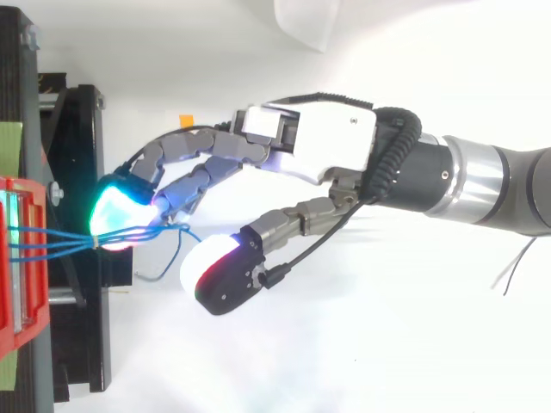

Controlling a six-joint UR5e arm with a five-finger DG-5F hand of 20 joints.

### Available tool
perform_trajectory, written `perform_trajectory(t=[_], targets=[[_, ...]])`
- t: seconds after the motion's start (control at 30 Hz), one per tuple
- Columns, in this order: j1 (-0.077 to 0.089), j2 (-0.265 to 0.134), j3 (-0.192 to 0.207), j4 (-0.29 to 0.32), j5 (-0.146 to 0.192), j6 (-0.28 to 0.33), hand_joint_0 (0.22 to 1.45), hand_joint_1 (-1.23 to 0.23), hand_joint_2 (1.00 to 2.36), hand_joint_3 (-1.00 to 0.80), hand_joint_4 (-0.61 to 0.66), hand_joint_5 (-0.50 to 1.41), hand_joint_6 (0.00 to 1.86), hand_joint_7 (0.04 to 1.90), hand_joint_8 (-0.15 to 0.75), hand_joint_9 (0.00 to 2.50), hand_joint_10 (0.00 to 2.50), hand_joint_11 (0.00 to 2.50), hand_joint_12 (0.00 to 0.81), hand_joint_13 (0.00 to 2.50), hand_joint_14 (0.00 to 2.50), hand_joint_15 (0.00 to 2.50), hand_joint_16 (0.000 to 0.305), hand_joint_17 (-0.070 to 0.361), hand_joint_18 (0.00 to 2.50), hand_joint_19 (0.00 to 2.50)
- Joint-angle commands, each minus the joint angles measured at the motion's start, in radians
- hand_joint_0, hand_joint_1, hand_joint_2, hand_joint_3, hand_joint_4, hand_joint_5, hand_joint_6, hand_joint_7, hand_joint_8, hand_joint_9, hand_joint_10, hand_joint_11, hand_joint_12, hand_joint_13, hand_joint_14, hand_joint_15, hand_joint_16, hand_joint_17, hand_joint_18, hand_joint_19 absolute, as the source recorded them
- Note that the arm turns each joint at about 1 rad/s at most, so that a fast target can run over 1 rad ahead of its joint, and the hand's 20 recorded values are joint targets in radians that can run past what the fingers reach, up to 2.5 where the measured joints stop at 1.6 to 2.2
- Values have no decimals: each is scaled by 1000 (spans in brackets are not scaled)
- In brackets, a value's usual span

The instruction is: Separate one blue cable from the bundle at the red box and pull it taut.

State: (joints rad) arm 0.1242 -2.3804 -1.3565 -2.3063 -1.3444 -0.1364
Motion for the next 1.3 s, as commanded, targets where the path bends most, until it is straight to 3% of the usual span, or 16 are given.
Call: perform_trajectory(t=[0.0, 0.13, 0.33, 0.97, 1.27], targets=[[2, -2, 13, -13, -13, 86, 568, -690, 1002, -475, 382, -183, 502, 981, 375, 721, 9, 401, 386, 710, 13, 388, 59, 133, 703, 616], [3, -3, 28, -51, -16, 110, 572, -689, 1002, -468, 380, -182, 502, 986, 376, 725, 7, 393, 384, 711, 13, 395, 59, 133, 704, 609], [0, -72, 114, -73, -44, 169, 574, -688, 1002, -471, 383, -181, 502, 992, 375, 729, 9, 403, 384, 712, 11, 399, 59, 132, 707, 616], [0, -72, 115, -67, -45, 169, 610, -682, 1010, -346, 343, -173, 502, 1076, 375, 743, 7, 420, 382, 728, 12, 402, 58, 130, 724, 628], [-3, -72, 117, -61, -55, 170, 600, -680, 1007, -390, 339, -172, 502, 1084, 373, 745, 7, 430, 384, 740, 12, 407, 58, 131, 729, 644]])
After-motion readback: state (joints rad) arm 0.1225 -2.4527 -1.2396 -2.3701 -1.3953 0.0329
